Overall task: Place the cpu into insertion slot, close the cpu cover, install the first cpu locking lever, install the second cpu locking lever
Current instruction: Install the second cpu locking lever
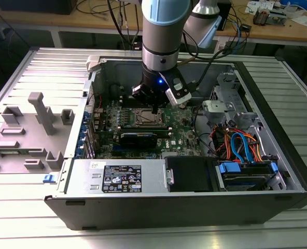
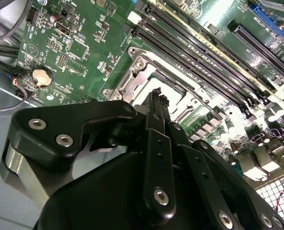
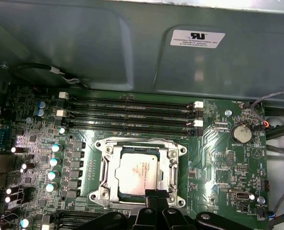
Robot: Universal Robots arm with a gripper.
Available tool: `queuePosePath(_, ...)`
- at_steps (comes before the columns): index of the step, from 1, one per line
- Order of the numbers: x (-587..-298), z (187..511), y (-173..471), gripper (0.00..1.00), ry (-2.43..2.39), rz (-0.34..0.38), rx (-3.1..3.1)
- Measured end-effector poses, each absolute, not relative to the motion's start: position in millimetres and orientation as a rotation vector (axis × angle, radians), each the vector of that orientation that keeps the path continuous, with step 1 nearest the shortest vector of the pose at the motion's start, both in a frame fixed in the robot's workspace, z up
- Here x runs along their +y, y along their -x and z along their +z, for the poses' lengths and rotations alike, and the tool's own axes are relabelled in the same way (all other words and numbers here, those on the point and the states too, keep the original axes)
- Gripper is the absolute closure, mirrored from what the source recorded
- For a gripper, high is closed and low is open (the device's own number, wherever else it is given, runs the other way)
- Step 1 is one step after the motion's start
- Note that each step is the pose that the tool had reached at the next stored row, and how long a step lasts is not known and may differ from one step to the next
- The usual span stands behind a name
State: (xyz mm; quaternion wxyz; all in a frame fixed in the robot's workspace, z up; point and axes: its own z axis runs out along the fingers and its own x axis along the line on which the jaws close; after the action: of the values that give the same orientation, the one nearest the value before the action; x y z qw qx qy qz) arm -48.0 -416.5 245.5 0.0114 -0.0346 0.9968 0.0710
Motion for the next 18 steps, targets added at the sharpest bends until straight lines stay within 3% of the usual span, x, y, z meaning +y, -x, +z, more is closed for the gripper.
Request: queuePosePath(18,-441,245,59,0.89,0.108,0.223,3.109)
